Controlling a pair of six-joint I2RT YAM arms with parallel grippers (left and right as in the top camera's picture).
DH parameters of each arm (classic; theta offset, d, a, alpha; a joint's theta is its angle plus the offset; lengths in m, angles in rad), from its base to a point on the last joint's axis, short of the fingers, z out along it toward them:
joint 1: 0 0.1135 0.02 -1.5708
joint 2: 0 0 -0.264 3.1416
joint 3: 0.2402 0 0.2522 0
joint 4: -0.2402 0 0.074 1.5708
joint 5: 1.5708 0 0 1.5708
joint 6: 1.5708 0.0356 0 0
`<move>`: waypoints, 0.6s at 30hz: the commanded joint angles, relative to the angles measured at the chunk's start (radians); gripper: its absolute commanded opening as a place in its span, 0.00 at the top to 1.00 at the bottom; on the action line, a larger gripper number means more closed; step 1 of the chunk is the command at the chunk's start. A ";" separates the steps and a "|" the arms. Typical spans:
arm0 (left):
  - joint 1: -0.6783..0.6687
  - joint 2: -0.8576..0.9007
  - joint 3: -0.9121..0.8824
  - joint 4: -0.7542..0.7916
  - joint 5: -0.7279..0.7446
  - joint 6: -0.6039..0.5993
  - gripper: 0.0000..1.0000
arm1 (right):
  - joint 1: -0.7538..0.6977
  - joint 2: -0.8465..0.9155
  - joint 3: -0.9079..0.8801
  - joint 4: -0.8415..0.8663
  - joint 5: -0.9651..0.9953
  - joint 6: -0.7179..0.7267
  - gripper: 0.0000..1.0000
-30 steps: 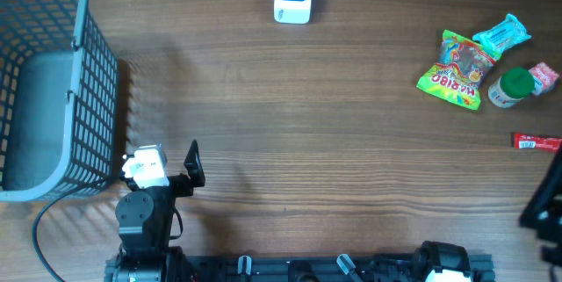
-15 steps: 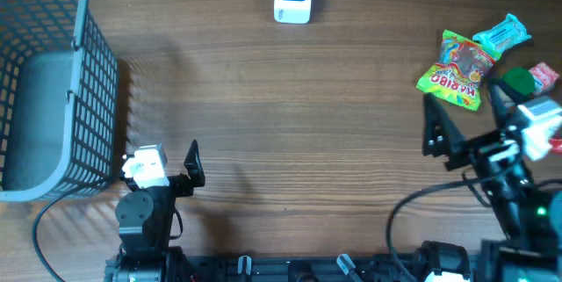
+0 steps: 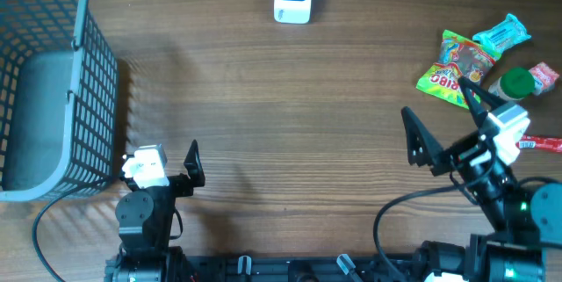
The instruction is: Scan the item barcode
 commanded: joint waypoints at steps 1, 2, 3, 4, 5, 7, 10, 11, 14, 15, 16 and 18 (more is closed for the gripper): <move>-0.004 -0.006 -0.003 0.004 0.011 0.015 0.00 | 0.022 -0.112 -0.014 -0.057 0.169 -0.049 0.00; -0.004 -0.006 -0.003 0.004 0.011 0.015 0.00 | 0.032 -0.140 -0.024 -0.061 0.198 -0.055 0.00; -0.004 -0.006 -0.003 0.004 0.011 0.015 0.00 | 0.045 -0.172 -0.038 -0.060 0.222 -0.069 0.00; -0.004 -0.006 -0.003 0.004 0.011 0.015 0.00 | 0.060 -0.203 -0.052 -0.055 0.252 -0.071 0.00; -0.004 -0.006 -0.003 0.004 0.011 0.015 0.00 | 0.077 -0.238 -0.069 -0.051 0.290 -0.070 0.00; -0.004 -0.006 -0.003 0.004 0.011 0.015 0.00 | 0.119 -0.327 -0.127 -0.013 0.370 -0.064 0.00; -0.004 -0.006 -0.003 0.004 0.011 0.015 0.00 | 0.142 -0.422 -0.230 0.087 0.395 -0.059 0.00; -0.004 -0.006 -0.003 0.004 0.011 0.015 0.00 | 0.143 -0.427 -0.265 0.137 0.395 -0.047 0.00; -0.004 -0.006 -0.003 0.004 0.011 0.015 0.00 | 0.143 -0.428 -0.355 0.252 0.410 0.009 0.01; -0.004 -0.006 -0.003 0.004 0.011 0.015 0.00 | 0.143 -0.427 -0.384 0.277 0.420 0.026 0.00; -0.004 -0.006 -0.003 0.004 0.011 0.015 0.00 | 0.143 -0.427 -0.404 0.292 0.428 0.035 0.00; -0.004 -0.006 -0.003 0.004 0.011 0.015 0.00 | 0.143 -0.427 -0.463 0.325 0.435 0.040 0.00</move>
